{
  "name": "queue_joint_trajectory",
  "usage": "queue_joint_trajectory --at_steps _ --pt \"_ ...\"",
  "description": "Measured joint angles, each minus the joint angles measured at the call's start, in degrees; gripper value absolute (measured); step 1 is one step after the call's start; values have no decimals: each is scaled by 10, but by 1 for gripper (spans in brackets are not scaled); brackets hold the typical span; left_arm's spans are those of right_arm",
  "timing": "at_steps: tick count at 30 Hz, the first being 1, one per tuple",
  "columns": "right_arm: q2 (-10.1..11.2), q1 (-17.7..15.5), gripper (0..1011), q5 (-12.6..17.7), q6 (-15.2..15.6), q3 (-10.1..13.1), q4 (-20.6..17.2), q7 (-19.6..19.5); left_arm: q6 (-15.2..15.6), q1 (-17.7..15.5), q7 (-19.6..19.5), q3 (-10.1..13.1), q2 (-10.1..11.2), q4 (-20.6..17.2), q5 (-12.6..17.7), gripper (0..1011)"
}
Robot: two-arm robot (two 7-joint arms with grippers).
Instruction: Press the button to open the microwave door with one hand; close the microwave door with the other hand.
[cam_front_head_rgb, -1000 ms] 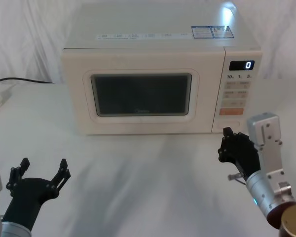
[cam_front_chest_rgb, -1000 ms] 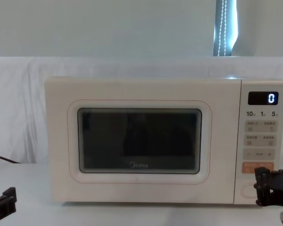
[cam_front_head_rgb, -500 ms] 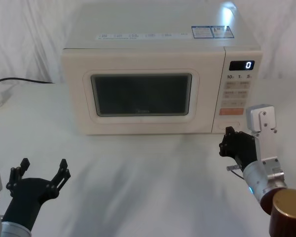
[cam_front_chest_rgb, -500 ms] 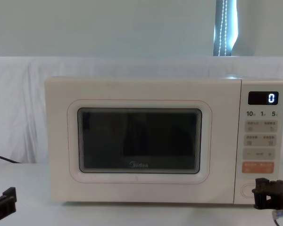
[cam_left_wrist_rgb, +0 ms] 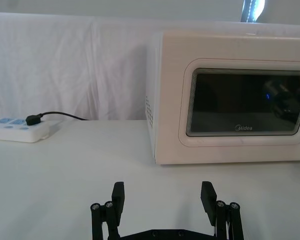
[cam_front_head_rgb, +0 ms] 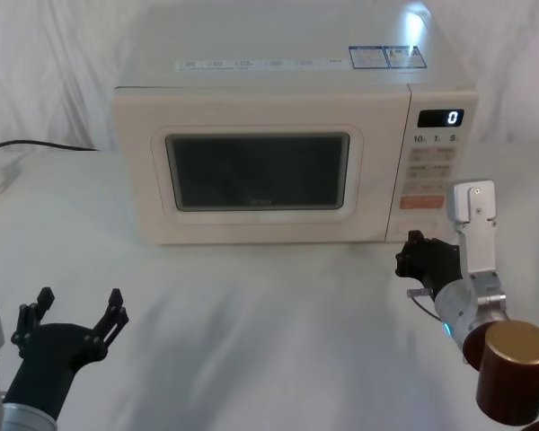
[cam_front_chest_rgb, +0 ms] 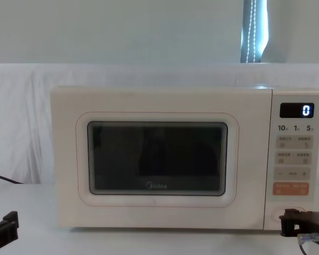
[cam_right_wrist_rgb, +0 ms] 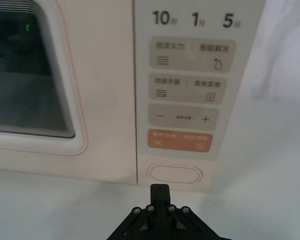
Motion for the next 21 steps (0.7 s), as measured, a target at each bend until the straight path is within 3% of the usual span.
queue_joint_trajectory --at_steps 21 --pt "-18 41 0 25 -3 34 60 -12 0 0 0 0 0 0 0 1001"
